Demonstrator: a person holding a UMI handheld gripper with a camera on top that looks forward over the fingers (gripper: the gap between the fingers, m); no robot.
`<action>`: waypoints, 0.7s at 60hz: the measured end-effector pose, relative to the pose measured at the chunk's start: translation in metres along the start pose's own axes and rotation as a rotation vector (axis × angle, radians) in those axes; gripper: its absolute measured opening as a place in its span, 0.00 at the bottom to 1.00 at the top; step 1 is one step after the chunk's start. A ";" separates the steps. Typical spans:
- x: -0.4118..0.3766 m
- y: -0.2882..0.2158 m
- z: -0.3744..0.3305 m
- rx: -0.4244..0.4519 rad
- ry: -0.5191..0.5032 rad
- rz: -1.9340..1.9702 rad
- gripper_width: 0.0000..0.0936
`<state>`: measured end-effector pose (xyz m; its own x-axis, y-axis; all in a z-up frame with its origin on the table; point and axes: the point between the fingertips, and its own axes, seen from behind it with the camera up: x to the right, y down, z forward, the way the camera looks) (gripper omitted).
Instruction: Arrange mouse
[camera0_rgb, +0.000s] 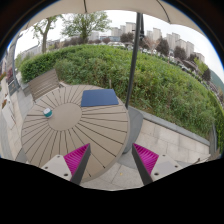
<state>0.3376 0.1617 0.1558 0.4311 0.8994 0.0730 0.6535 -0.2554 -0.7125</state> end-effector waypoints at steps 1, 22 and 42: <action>-0.001 0.000 0.000 -0.001 -0.003 -0.001 0.91; -0.118 -0.006 0.027 -0.022 -0.098 -0.061 0.92; -0.305 -0.027 0.058 -0.002 -0.213 -0.111 0.91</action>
<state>0.1524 -0.0854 0.1122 0.2158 0.9764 0.0021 0.6908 -0.1512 -0.7070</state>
